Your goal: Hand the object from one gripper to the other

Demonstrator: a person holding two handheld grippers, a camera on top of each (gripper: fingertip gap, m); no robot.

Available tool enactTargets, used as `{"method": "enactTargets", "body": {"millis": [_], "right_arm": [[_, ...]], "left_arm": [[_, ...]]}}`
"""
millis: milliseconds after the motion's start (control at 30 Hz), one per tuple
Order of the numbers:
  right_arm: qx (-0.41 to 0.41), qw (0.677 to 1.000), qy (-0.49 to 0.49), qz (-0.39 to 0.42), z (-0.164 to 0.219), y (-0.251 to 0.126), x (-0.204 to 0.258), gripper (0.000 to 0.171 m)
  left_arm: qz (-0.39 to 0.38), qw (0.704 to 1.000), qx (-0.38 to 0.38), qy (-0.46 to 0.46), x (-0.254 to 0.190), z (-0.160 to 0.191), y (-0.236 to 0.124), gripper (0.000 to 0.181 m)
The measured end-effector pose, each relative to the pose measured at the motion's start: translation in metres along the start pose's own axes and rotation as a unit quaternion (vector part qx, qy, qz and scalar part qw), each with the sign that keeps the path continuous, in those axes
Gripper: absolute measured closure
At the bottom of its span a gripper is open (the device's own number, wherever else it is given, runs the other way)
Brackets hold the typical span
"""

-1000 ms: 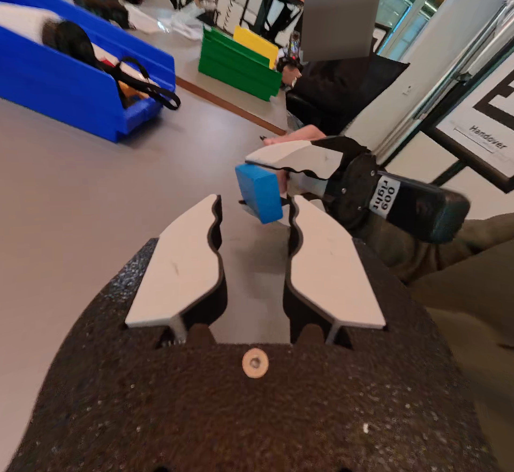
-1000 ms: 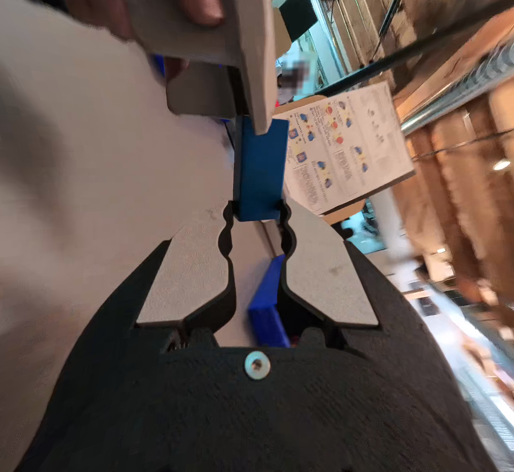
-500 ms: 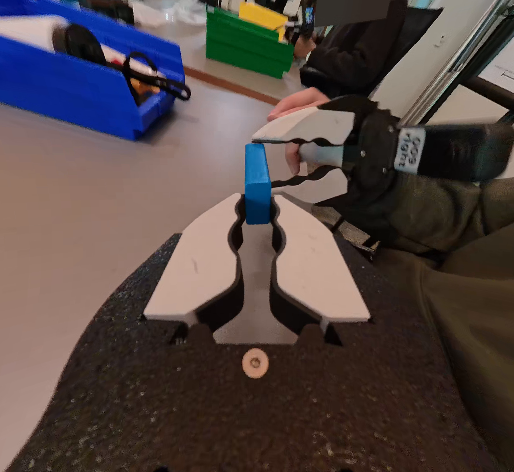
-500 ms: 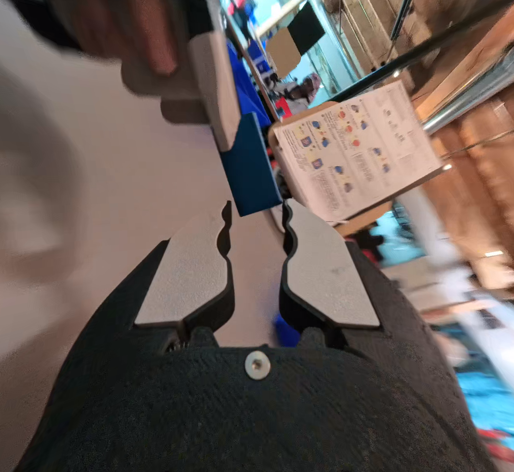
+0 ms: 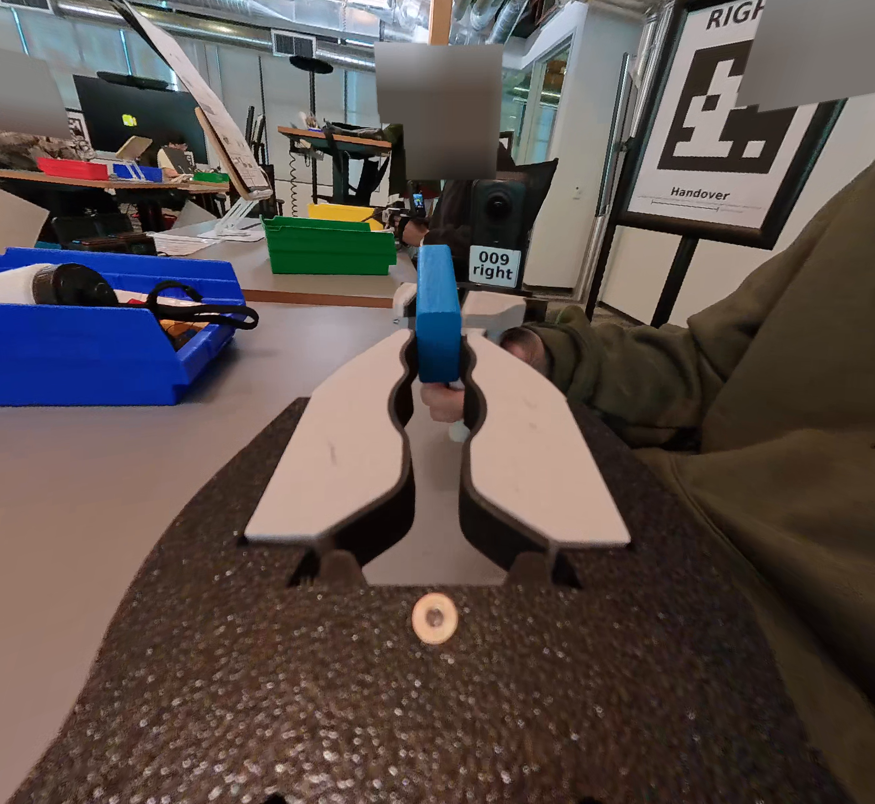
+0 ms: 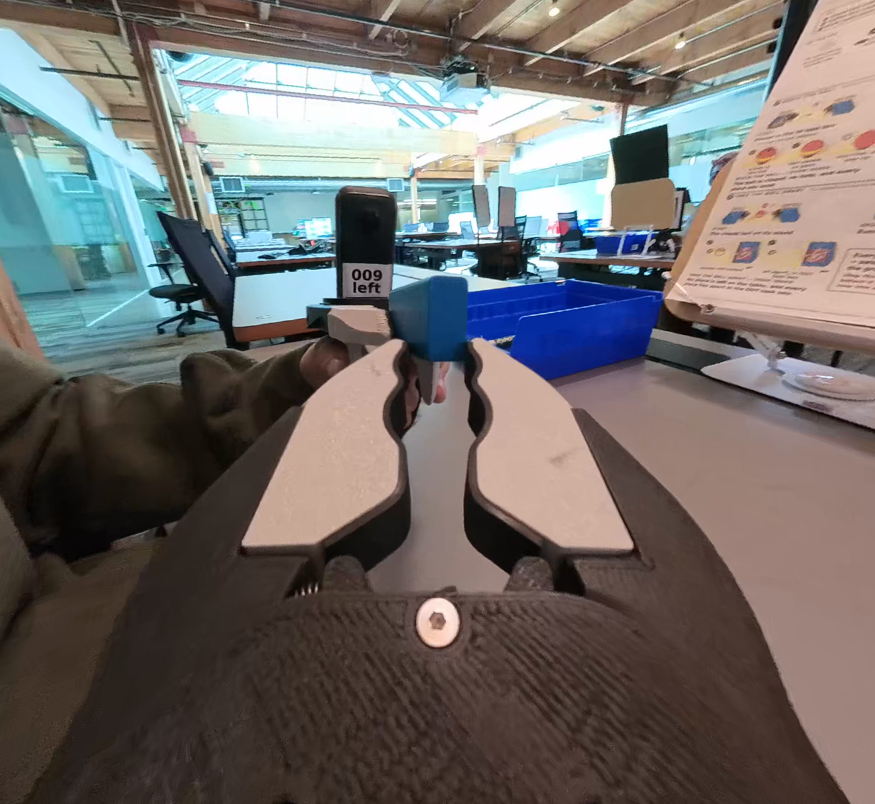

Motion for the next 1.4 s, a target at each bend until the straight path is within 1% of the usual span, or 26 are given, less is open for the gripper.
{"method": "enactTargets", "body": {"millis": [200,333,433,500,533,567,600,667,767,833,867,933,1067,1133,1233,1300,1333,1367,1400], "right_arm": [[0.001,0.999,-0.024,0.024,0.005,0.000,0.000,0.148],[-0.011,0.999,-0.029,0.021,0.002,0.000,0.001,0.149],[0.017,0.999,-0.039,0.013,-0.001,-0.001,0.000,0.150],[0.048,0.997,-0.064,0.019,-0.003,-0.003,-0.002,0.151],[0.072,0.993,-0.090,0.033,-0.004,-0.004,-0.004,0.152],[0.104,0.985,-0.125,0.054,-0.004,-0.005,-0.006,0.152],[0.140,0.973,-0.167,0.077,-0.004,-0.007,-0.009,0.153],[0.205,0.939,-0.252,0.118,-0.003,-0.010,-0.012,0.156],[0.281,0.873,-0.369,0.152,0.004,-0.009,-0.012,0.156],[0.333,0.832,-0.425,0.130,0.014,-0.005,-0.007,0.155],[0.346,0.818,-0.445,0.116,0.018,-0.003,-0.004,0.155],[0.374,0.797,-0.466,0.089,0.024,0.000,0.001,0.155],[0.404,0.767,-0.495,0.054,0.024,0.004,0.008,0.155],[0.412,0.761,-0.501,0.038,0.024,0.007,0.012,0.155],[0.406,0.768,-0.494,0.020,0.024,0.011,0.019,0.155],[0.405,0.771,-0.491,0.020,0.025,0.012,0.021,0.155],[0.401,0.774,-0.489,0.021,0.025,0.012,0.020,0.155],[0.389,0.783,-0.484,0.026,0.024,0.011,0.019,0.155],[0.369,0.800,-0.471,0.038,0.022,0.009,0.015,0.155]], "left_arm": [[-0.006,1.000,0.002,-0.010,0.004,0.005,0.001,0.165],[0.012,0.999,-0.008,-0.028,0.005,0.006,0.001,0.165],[0.006,0.999,-0.002,-0.036,0.007,0.008,0.002,0.165],[-0.023,0.999,0.004,-0.030,0.009,0.008,0.003,0.163],[-0.051,0.998,0.010,-0.018,0.011,0.008,0.003,0.159],[-0.085,0.996,0.019,-0.002,0.012,0.007,0.002,0.152],[-0.121,0.992,0.032,0.019,0.014,0.006,0.001,0.150],[-0.175,0.981,0.060,0.059,0.012,0.001,0.002,0.150],[-0.216,0.970,0.064,0.093,0.004,-0.006,0.011,0.150],[-0.218,0.964,0.084,0.129,-0.003,-0.004,0.019,0.151],[-0.223,0.957,0.106,0.153,-0.005,-0.002,0.023,0.152],[-0.242,0.934,0.156,0.210,-0.006,0.005,0.028,0.154],[-0.256,0.889,0.238,0.296,-0.007,0.017,0.031,0.156],[-0.255,0.869,0.267,0.329,-0.008,0.021,0.033,0.157],[-0.268,0.826,0.309,0.387,-0.008,0.028,0.036,0.158],[-0.282,0.800,0.321,0.421,-0.007,0.030,0.038,0.162],[-0.283,0.795,0.322,0.430,-0.007,0.030,0.038,0.163],[-0.283,0.795,0.316,0.433,-0.007,0.029,0.038,0.163],[-0.287,0.800,0.303,0.431,-0.007,0.027,0.037,0.164]]}}
Point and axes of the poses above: each gripper's, where its closed fingertips meet, y out along the fingers, z out of its underside, x = y × z across the jaws, the point moved 8 cm from there along -y, back along the fingers, and after that the axes turned 12 degrees about -y, right-handed, at the moved point
